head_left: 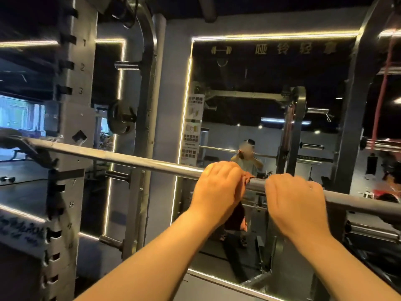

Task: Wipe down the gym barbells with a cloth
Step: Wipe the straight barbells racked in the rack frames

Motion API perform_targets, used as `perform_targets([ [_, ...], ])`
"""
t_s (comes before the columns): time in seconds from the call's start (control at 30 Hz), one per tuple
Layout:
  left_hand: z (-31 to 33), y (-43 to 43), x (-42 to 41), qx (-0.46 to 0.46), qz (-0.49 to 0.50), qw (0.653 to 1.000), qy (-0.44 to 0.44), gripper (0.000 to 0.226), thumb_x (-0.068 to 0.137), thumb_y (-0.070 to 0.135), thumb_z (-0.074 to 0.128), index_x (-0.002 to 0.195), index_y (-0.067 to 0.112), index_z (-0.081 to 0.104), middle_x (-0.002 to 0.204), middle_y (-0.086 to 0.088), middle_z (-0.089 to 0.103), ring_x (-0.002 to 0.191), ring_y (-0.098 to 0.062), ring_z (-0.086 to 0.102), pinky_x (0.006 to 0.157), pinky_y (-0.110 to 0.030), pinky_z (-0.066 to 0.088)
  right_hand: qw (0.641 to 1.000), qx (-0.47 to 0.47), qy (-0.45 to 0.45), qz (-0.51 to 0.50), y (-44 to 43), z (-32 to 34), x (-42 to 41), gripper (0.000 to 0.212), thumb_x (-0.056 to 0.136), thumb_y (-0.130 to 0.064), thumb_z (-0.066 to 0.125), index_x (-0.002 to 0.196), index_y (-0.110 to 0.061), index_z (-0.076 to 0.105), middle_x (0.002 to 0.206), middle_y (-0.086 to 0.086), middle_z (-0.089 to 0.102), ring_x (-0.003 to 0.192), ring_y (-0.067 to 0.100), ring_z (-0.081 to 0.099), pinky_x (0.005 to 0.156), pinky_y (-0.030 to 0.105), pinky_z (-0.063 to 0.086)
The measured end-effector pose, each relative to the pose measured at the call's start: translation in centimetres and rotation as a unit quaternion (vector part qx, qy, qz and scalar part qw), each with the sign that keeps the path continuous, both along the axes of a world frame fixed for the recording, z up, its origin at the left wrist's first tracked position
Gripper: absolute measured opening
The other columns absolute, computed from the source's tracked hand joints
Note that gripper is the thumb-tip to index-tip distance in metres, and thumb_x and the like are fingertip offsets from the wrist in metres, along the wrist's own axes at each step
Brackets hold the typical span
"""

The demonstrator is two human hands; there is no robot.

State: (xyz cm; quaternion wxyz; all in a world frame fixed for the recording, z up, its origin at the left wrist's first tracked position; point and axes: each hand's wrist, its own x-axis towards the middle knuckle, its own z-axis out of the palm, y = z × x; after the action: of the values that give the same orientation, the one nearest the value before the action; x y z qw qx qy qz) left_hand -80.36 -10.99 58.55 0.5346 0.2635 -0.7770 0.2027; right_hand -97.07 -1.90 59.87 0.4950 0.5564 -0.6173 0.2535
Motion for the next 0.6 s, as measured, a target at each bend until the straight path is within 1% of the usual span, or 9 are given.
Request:
perform_targets([
  [0.07, 0.0, -1.7, 3.1, 0.017, 0.013, 0.999, 0.032, 0.03, 0.102, 0.038, 0.042, 0.105, 0.018, 0.064, 0.103, 0.002, 0.066, 0.101, -0.018, 0.061, 0.103, -0.038, 0.046, 1.0, 0.0, 0.024, 0.002, 0.2, 0.0, -0.3, 0.026, 0.098, -0.024, 0.036, 0.077, -0.021, 0.051, 0.066, -0.006, 0.034, 0.057, 0.019, 0.031, 0.06, 0.034, 0.024],
  [0.13, 0.1, -3.3, 5.8, 0.038, 0.044, 0.993, 0.102, 0.033, 0.103, 0.038, 0.038, 0.095, 0.019, 0.064, 0.09, 0.004, 0.063, 0.088, -0.017, 0.06, 0.094, -0.04, 0.049, 0.999, 0.016, 0.042, -0.03, 0.2, 0.3, 0.1, 0.026, 0.098, -0.019, 0.036, 0.076, -0.02, 0.05, 0.064, -0.003, 0.035, 0.054, 0.022, 0.032, 0.056, 0.034, 0.023],
  [0.2, 0.5, -3.3, 6.4, 0.063, 0.081, 0.981, 0.165, 0.035, 0.1, 0.039, 0.036, 0.087, 0.019, 0.063, 0.083, 0.005, 0.06, 0.081, -0.016, 0.057, 0.084, -0.04, 0.051, 0.995, 0.047, 0.069, -0.06, -0.2, 0.8, 1.7, 0.022, 0.1, -0.017, 0.038, 0.081, -0.019, 0.049, 0.067, -0.001, 0.036, 0.056, 0.023, 0.036, 0.054, 0.035, 0.028],
  [0.27, 1.1, -2.4, 4.7, 0.102, 0.111, 0.969, 0.194, 0.04, 0.096, 0.039, 0.031, 0.086, 0.019, 0.064, 0.082, 0.003, 0.06, 0.082, -0.018, 0.056, 0.092, -0.043, 0.05, 0.99, 0.096, 0.086, -0.065, -1.3, 1.1, 3.8, 0.017, 0.102, -0.026, 0.035, 0.089, -0.023, 0.046, 0.074, -0.002, 0.041, 0.062, 0.022, 0.045, 0.056, 0.035, 0.038],
  [0.37, 0.4, -0.9, 2.2, 0.054, 0.09, 0.986, 0.126, 0.033, 0.099, 0.036, 0.036, 0.093, 0.019, 0.064, 0.09, 0.001, 0.063, 0.092, -0.02, 0.06, 0.108, -0.047, 0.043, 0.99, 0.102, 0.062, -0.076, -2.7, 1.4, 5.9, 0.022, 0.102, -0.028, 0.026, 0.084, -0.025, 0.036, 0.073, -0.004, 0.042, 0.059, 0.021, 0.041, 0.055, 0.034, 0.031],
  [0.43, -0.6, -1.8, 3.6, 0.001, 0.026, 0.998, 0.063, 0.021, 0.101, 0.032, 0.048, 0.104, 0.019, 0.065, 0.105, 0.001, 0.066, 0.108, -0.021, 0.06, 0.11, -0.047, 0.042, 0.992, 0.092, 0.051, -0.073, -3.2, 1.2, 5.9, 0.026, 0.103, -0.027, 0.032, 0.079, -0.024, 0.039, 0.067, -0.004, 0.038, 0.054, 0.02, 0.037, 0.053, 0.034, 0.027],
  [0.5, -1.4, -3.3, 6.4, -0.025, 0.016, 0.999, 0.025, 0.023, 0.102, 0.031, 0.051, 0.119, 0.023, 0.064, 0.126, 0.001, 0.064, 0.13, -0.02, 0.053, 0.119, -0.046, 0.034, 0.994, 0.078, 0.065, -0.037, -3.2, 0.8, 5.5, 0.025, 0.101, -0.024, 0.041, 0.077, -0.021, 0.046, 0.062, -0.002, 0.037, 0.05, 0.02, 0.035, 0.05, 0.032, 0.029],
  [0.57, -1.7, -4.4, 8.9, 0.002, 0.033, 0.998, 0.058, 0.025, 0.104, 0.035, 0.048, 0.123, 0.029, 0.063, 0.135, 0.006, 0.061, 0.139, -0.015, 0.045, 0.125, -0.044, 0.023, 0.996, 0.063, 0.066, -0.004, -3.0, 1.0, 5.5, 0.027, 0.1, -0.019, 0.039, 0.073, -0.02, 0.045, 0.058, -0.003, 0.033, 0.046, 0.018, 0.031, 0.048, 0.031, 0.029],
  [0.6, -1.7, -4.9, 9.9, 0.018, 0.047, 0.995, 0.09, 0.025, 0.105, 0.037, 0.046, 0.118, 0.029, 0.065, 0.13, 0.007, 0.063, 0.134, -0.014, 0.049, 0.124, -0.044, 0.024, 0.996, 0.066, 0.065, -0.002, -2.9, 1.2, 5.7, 0.028, 0.099, -0.021, 0.036, 0.072, -0.021, 0.043, 0.057, -0.004, 0.031, 0.045, 0.017, 0.029, 0.048, 0.031, 0.028],
])
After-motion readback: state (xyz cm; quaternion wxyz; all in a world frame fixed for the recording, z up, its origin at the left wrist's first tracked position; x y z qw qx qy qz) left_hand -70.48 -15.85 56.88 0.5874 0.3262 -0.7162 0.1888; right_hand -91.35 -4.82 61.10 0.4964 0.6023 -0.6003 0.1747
